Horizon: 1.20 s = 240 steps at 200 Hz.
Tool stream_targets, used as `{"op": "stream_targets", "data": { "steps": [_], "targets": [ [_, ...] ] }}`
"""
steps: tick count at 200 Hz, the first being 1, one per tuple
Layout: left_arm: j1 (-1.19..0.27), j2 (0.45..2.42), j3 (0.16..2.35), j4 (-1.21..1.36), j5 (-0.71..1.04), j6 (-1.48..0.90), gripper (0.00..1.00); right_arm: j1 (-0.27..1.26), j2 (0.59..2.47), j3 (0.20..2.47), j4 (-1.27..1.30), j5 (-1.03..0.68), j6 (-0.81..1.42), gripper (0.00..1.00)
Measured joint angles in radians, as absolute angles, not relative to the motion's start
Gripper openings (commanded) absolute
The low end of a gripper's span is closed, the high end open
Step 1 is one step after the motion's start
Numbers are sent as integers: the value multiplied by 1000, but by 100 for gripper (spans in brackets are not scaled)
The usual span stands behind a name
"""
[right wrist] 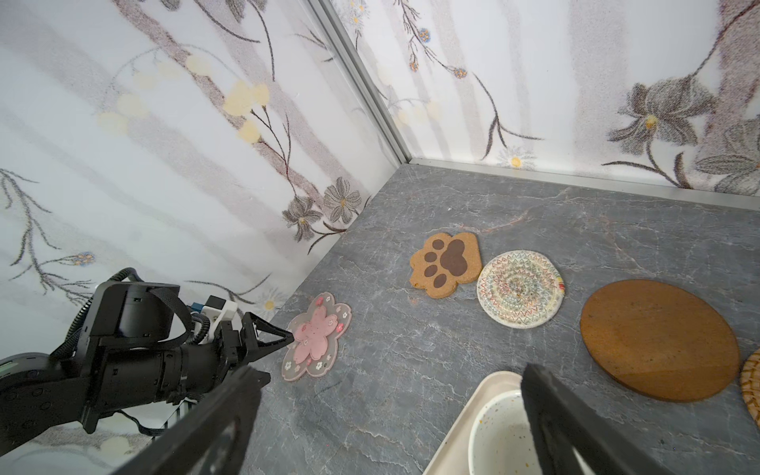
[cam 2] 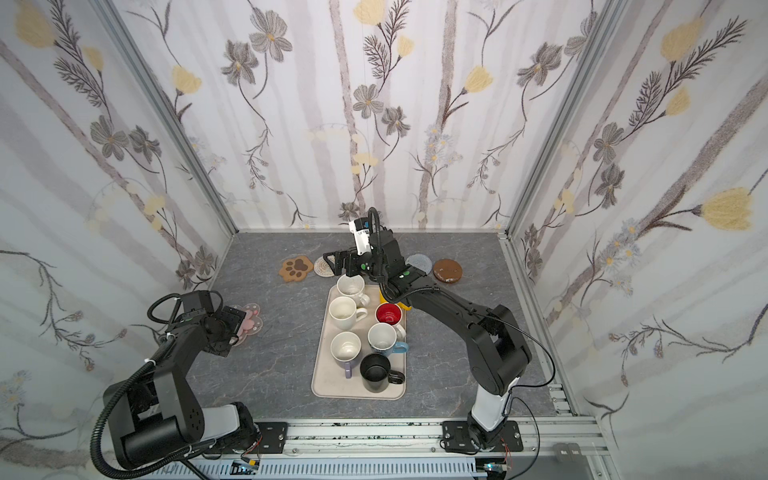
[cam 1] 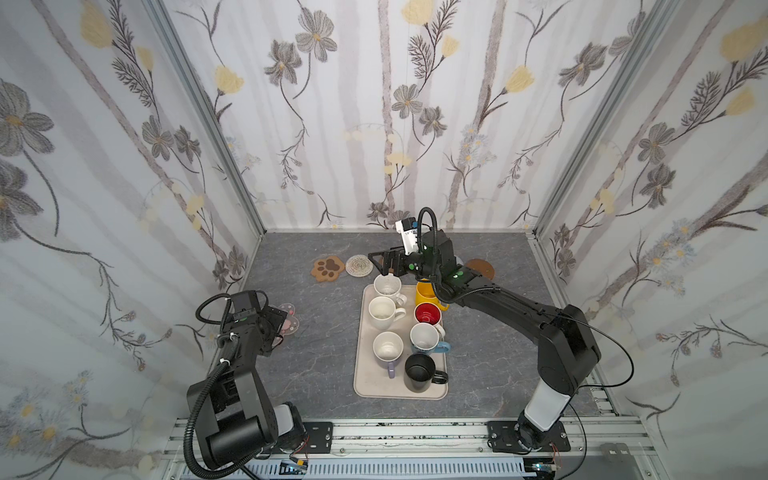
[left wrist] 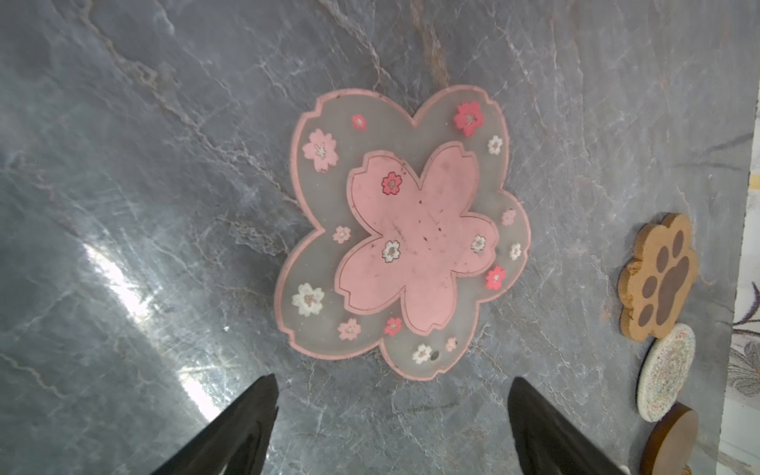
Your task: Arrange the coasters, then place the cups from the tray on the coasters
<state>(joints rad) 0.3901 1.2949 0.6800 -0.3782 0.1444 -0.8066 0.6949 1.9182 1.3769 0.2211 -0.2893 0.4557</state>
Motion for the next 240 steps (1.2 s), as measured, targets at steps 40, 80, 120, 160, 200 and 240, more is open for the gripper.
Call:
{"op": "stream_targets", "data": {
  "steps": [40,80,120,160,200,240],
  "targets": [
    [432,1309,677,-377,131,-753,91,695,1918,1352,245,-307,470,100],
    [436,1375,688,-377,121,-713,91,693,1919,1346,278,-314,475,100],
    [438,1415,710,-352,108,-708,91,691,1931,1343,289,-339,497,100],
    [438,1459,723,-324,109,-710,90,676,1939,1340,322,-361,506,100],
    [438,1483,741,-295,109,-715,89,648,1956,1325,331,-386,524,100],
    [438,1532,762,-267,113,-730,88,631,1958,1309,371,-411,542,100]
  ]
}}
